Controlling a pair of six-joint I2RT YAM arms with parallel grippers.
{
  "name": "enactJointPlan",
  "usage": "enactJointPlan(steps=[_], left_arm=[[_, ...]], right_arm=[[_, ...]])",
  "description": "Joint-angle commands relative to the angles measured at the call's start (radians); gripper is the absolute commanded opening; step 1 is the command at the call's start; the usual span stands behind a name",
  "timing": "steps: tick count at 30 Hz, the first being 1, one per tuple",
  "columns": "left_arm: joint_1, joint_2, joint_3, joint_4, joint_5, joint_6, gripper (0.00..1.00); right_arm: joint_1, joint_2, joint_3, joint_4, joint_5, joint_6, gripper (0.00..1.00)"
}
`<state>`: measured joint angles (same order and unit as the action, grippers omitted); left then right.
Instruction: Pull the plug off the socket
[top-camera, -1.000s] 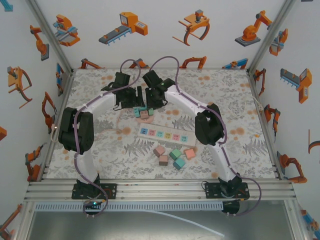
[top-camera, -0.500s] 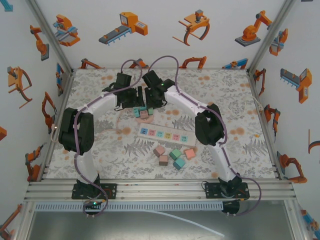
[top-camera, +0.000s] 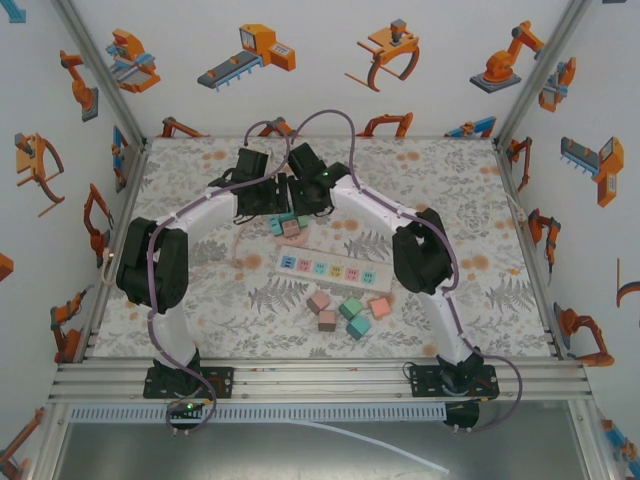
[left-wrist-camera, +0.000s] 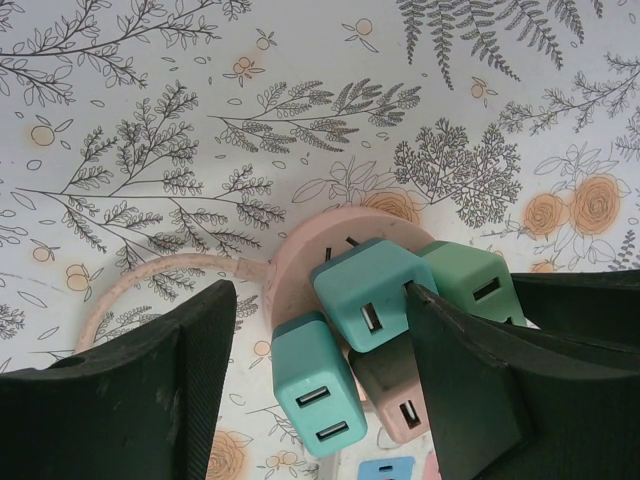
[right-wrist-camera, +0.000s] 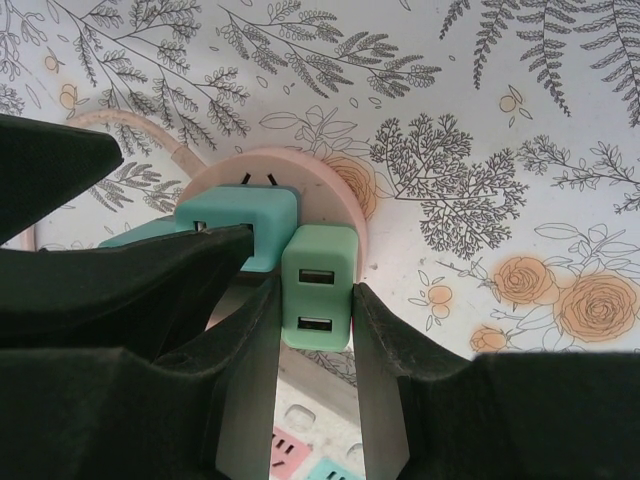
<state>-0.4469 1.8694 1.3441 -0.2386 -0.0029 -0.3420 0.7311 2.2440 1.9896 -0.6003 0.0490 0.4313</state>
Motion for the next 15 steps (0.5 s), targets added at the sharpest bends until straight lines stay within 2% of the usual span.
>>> enactJointPlan(steps=[1,5,9,15], left_arm=[[-0.014,0.08,-0.069,-0.125,-0.087,0.029,0.65],[-0.016,0.079,-0.074,-0.127,-0.109,0.027,0.65],[-0.018,0.079,-0.071,-0.126,-0.118,0.033,0.65],[-0.029,0.078,-0.071,-0.103,-0.068,0.042,0.65]], right_arm=[[0.021,-0.108,-0.083,0.184,-0.022,-0.028,0.0],[0.019,-0.209,-0.253,0.312,0.003,-0.08,0.0],[0.019,-0.245,-0.331,0.346,-0.018,-0.121,0.0],[0.019,-0.219,-0.276,0.311,-0.039,-0.093,0.0]])
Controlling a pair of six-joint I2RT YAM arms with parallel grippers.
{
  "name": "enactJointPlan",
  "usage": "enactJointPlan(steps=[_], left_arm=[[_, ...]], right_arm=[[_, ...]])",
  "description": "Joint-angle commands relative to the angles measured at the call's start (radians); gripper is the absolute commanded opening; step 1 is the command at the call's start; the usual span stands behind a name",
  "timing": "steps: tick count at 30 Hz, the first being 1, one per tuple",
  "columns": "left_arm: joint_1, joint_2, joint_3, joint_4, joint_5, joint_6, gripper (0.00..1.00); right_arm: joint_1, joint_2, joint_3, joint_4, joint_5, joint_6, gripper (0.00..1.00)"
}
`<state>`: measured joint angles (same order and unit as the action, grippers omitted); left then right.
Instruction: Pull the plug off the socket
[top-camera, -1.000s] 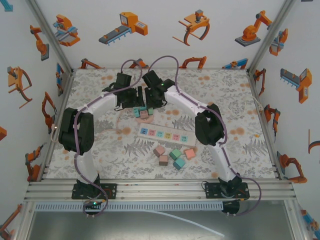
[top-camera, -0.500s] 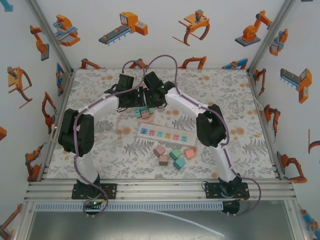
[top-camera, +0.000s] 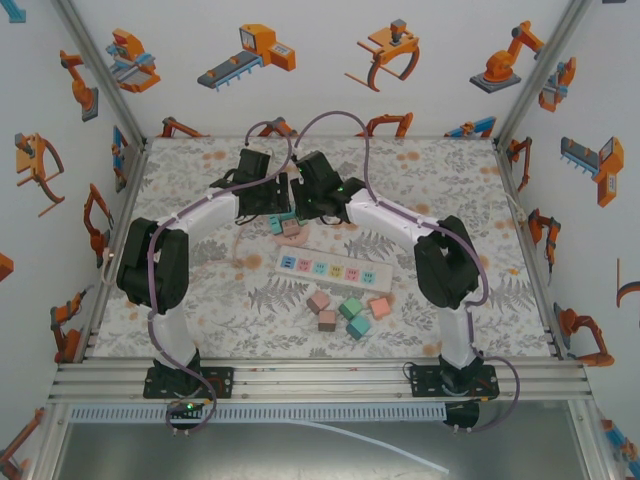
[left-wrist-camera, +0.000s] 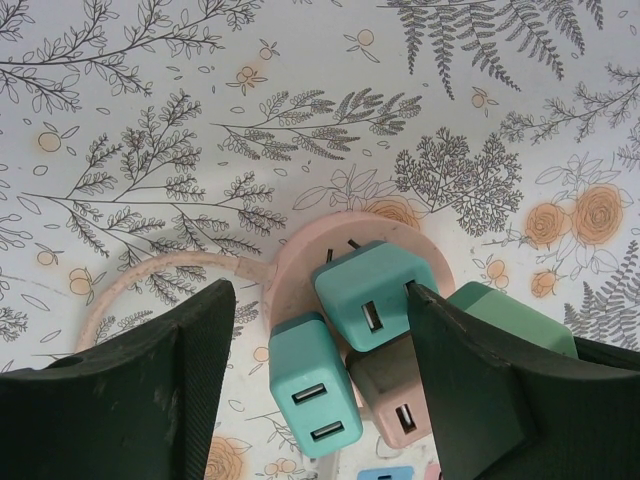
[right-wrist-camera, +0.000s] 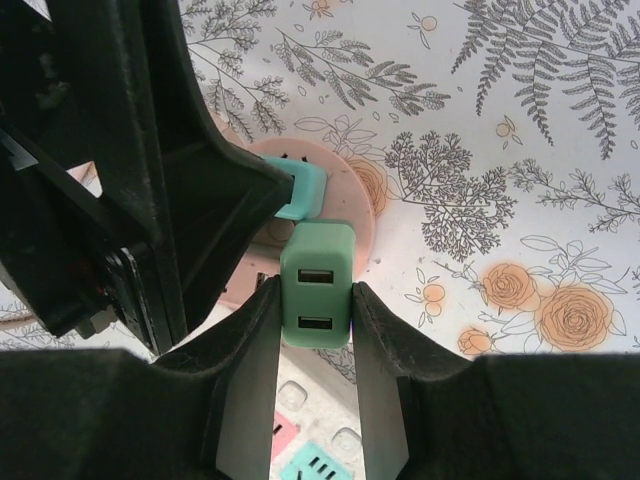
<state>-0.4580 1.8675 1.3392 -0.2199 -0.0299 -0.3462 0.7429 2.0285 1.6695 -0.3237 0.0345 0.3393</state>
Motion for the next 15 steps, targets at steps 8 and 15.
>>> enactJointPlan(steps=[8,15], left_arm=[[-0.018,0.019,-0.074,-0.1,0.009,0.033,0.72],[-0.016,-0.078,-0.043,-0.103,0.031,0.036,0.76]], right_arm=[[-0.001,-0.083,0.063,0.02,0.035,-0.003,0.0],[-0.024,-0.276,-0.035,0.055,0.083,0.031,0.0]])
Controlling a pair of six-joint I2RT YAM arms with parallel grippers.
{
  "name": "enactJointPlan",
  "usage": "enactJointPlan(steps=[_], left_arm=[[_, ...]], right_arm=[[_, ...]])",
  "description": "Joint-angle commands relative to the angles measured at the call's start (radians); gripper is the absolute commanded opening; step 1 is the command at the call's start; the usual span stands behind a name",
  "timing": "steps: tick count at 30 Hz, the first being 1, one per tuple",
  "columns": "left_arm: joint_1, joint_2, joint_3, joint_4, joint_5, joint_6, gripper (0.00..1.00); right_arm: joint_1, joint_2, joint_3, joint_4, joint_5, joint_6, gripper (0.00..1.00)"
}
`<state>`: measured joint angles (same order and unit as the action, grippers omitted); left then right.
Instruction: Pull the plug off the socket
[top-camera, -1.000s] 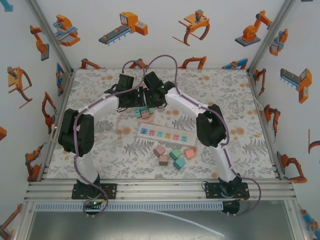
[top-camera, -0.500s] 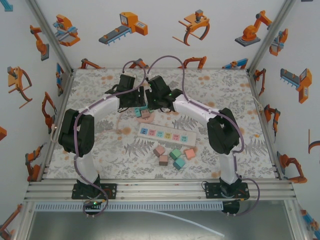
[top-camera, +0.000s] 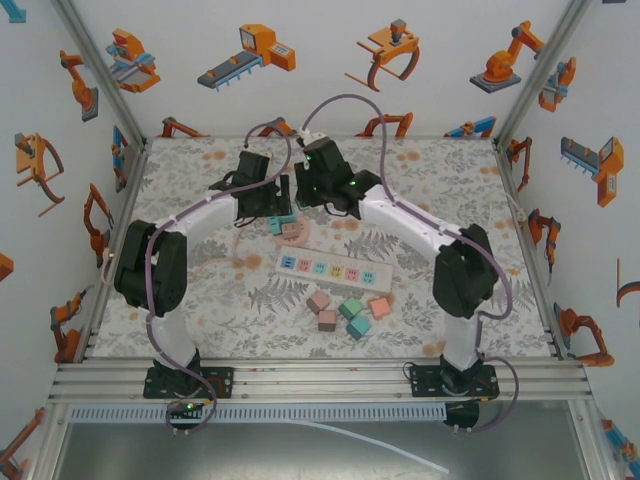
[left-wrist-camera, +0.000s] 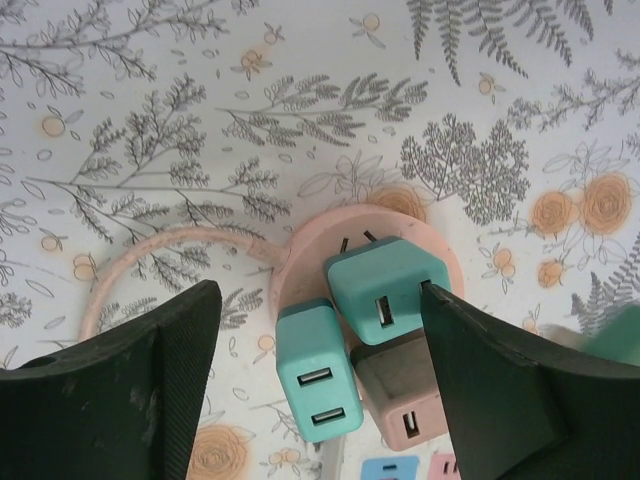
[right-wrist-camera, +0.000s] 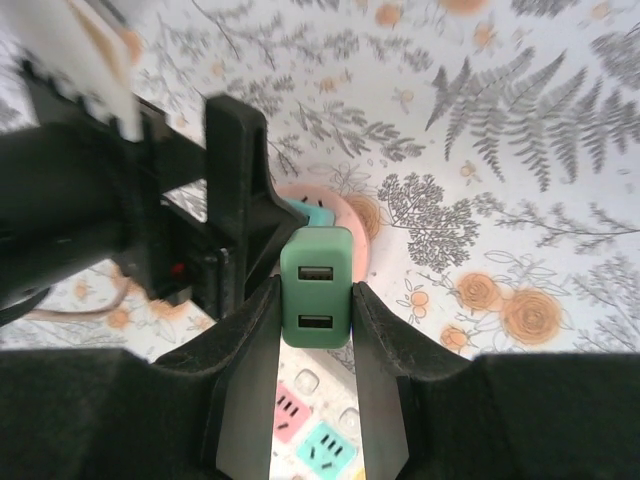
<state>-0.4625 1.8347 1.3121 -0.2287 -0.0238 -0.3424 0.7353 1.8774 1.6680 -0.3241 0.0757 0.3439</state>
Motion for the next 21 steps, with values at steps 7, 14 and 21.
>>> enactJointPlan(steps=[7,14,21], left_arm=[[-0.007,-0.16,0.025,-0.085,0.082,0.016,0.78],[-0.001,-0.322,0.019,-0.061,0.171,0.084,0.8],[-0.001,-0.511,-0.062,-0.044,0.434,0.319,0.85]], right_arm=[[-0.053,-0.385,-0.277,0.187,0.057,0.139,0.0],[-0.098,-0.674,-0.543,0.209,0.066,0.289,0.0],[-0.105,-0.871,-0.757,0.184,-0.041,0.392,0.0]])
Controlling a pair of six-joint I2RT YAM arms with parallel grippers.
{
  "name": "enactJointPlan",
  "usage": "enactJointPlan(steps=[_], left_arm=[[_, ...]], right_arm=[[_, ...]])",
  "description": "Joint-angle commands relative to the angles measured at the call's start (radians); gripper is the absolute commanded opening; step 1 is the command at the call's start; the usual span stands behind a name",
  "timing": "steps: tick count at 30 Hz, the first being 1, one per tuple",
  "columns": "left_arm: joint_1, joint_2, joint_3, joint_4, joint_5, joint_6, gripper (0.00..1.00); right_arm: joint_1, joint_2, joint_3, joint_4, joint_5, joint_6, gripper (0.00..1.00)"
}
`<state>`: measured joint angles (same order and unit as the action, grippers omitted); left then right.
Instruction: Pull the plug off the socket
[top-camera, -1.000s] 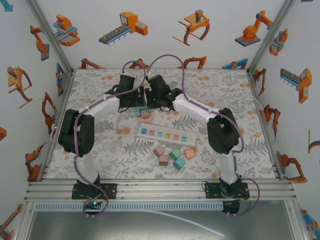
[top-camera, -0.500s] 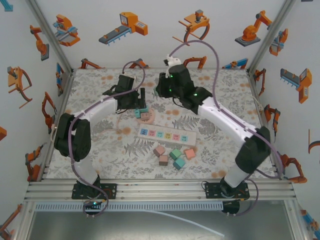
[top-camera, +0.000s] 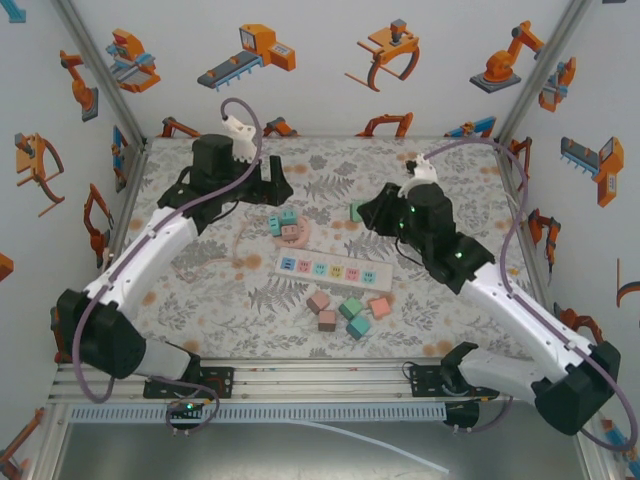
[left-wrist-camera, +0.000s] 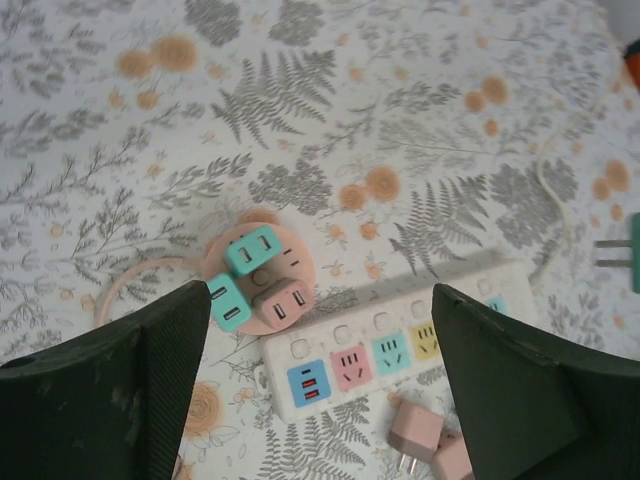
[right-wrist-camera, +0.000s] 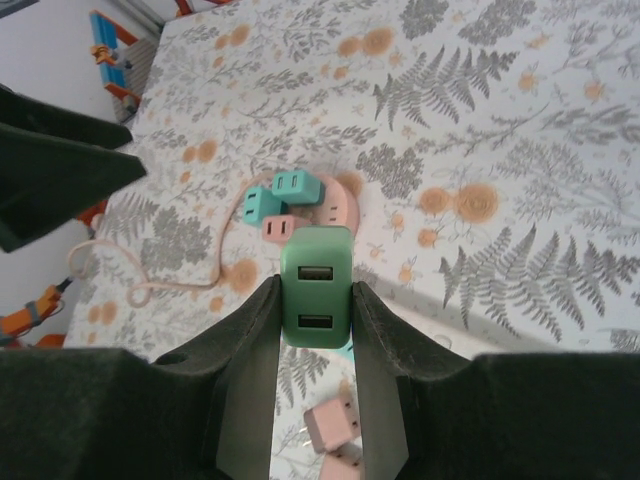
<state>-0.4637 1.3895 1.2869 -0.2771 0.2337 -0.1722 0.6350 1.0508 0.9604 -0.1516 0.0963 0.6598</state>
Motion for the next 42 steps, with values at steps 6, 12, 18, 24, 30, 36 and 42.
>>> enactJointPlan(steps=[6,12,18,24,30,36,42], left_arm=[[-0.017,-0.158,-0.053,-0.165,0.446,0.366,0.87],[-0.026,-0.3,-0.158,-0.245,0.56,0.433,0.9],[-0.031,-0.379,-0.171,-0.42,0.657,0.442,0.93],[-0.041,-0.411,-0.202,-0.517,0.637,0.38,0.95],[-0.042,-0.432,-0.171,-0.645,0.592,0.442,0.99],[-0.043,-0.425,-0.128,-0.762,0.49,0.512,0.98],[-0.042,-0.418,-0.132,-0.787,0.451,0.541,0.97]], right_arm=[[-0.004,-0.076,-0.171,0.093,-0.264,0.097,0.0],[-0.002,0.049,-0.198,0.178,-0.486,0.084,0.0],[0.071,0.258,-0.148,0.258,-0.583,0.021,0.0],[0.173,0.487,-0.053,0.297,-0.53,-0.037,0.0],[0.219,0.667,-0.001,0.398,-0.514,0.006,0.0],[0.226,0.749,0.02,0.404,-0.493,0.03,0.05],[0.225,0.756,0.034,0.292,-0.473,-0.01,0.24]])
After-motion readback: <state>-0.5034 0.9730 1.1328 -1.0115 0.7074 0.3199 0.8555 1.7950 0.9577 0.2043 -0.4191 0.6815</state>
